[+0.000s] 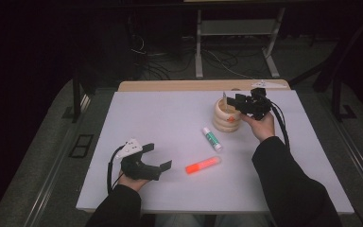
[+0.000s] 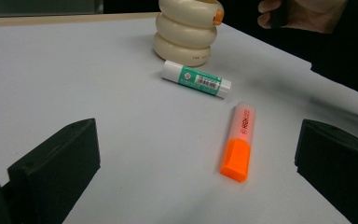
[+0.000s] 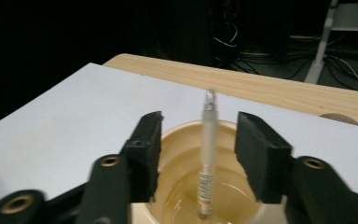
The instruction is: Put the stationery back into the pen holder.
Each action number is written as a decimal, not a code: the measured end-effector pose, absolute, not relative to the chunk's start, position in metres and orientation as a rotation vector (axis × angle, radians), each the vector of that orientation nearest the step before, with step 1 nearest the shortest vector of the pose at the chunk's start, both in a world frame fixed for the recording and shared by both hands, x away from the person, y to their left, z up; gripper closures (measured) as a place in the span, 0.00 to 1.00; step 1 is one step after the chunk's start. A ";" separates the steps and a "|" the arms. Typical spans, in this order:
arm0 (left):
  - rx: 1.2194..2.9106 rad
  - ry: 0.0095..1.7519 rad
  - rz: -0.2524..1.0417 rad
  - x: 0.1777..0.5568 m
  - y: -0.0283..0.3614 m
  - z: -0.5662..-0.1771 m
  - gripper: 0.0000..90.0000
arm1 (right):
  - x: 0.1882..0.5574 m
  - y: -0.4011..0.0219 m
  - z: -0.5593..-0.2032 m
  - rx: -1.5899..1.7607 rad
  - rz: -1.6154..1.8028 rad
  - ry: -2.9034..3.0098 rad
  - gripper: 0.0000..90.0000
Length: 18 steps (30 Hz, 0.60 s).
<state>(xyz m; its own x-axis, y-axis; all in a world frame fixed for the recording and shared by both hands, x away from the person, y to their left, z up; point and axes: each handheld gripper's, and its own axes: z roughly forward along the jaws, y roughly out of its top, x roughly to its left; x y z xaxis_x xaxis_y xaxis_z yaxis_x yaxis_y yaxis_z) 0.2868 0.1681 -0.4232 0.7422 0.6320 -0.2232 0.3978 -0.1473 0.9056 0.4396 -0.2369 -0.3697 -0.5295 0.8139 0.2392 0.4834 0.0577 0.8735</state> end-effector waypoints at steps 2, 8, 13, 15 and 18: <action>1.771 0.812 0.248 0.287 0.168 -0.423 0.00 | 0.437 -0.237 -0.366 1.318 1.450 2.034 0.49; 1.772 0.812 0.248 0.287 0.167 -0.423 0.00 | 0.429 -0.234 -0.355 1.308 1.389 2.073 0.40; 1.773 0.810 0.250 0.287 0.168 -0.423 0.00 | 0.421 -0.226 -0.344 1.302 1.284 2.087 0.27; 1.771 0.811 0.250 0.286 0.167 -0.423 0.00 | 0.419 -0.224 -0.339 1.303 1.272 2.106 0.22; 1.771 0.810 0.249 0.286 0.167 -0.423 0.00 | 0.416 -0.221 -0.333 1.292 1.241 2.167 0.14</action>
<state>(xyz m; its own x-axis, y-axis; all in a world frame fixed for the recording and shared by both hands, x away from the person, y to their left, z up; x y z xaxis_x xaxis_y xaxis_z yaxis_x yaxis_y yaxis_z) 0.2865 0.1674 -0.4232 0.7423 0.6318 -0.2233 0.3977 -0.1472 0.9056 0.4156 -0.2205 -0.3332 -0.5350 0.8324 0.1446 0.5460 0.2101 0.8110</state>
